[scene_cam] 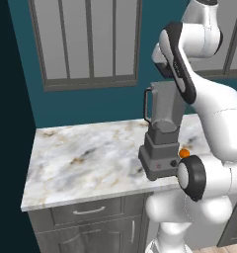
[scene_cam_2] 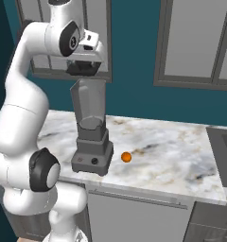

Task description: Open the blender lid, put the tangerine in the blender, close the lid, and start the blender.

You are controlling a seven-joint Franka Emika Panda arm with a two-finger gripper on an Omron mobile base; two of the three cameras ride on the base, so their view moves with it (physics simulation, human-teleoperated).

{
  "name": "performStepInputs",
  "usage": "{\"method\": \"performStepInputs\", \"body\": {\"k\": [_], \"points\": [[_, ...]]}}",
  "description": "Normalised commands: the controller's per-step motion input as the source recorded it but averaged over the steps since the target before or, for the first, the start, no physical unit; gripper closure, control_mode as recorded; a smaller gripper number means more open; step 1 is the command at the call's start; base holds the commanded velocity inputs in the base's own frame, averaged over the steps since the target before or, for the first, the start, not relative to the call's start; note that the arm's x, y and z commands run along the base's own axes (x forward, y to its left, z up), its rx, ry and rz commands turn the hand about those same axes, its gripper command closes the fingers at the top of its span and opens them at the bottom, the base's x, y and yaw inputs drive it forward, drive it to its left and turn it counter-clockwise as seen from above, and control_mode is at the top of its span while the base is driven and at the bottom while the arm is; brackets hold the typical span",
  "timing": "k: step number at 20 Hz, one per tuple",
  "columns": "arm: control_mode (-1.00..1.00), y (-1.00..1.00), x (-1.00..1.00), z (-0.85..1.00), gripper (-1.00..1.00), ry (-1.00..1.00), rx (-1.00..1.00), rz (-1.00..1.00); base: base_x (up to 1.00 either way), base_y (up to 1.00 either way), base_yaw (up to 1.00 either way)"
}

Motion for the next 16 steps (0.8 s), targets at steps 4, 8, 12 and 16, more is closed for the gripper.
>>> {"method": "performStepInputs", "body": {"k": [4,8,12,16], "points": [[-1.00,0.81,-0.78,0.21,1.00,-0.03,0.00,0.00,0.00,0.00,0.00],[-1.00,1.00,-0.89,-0.19,1.00,0.00,0.00,-0.02,0.00,0.00,0.00],[-1.00,1.00,-0.80,-0.80,1.00,0.04,0.00,-0.03,0.00,0.00,0.00],[-1.00,1.00,-0.44,-1.00,1.00,0.13,0.00,-0.05,0.00,0.00,0.00]]}}
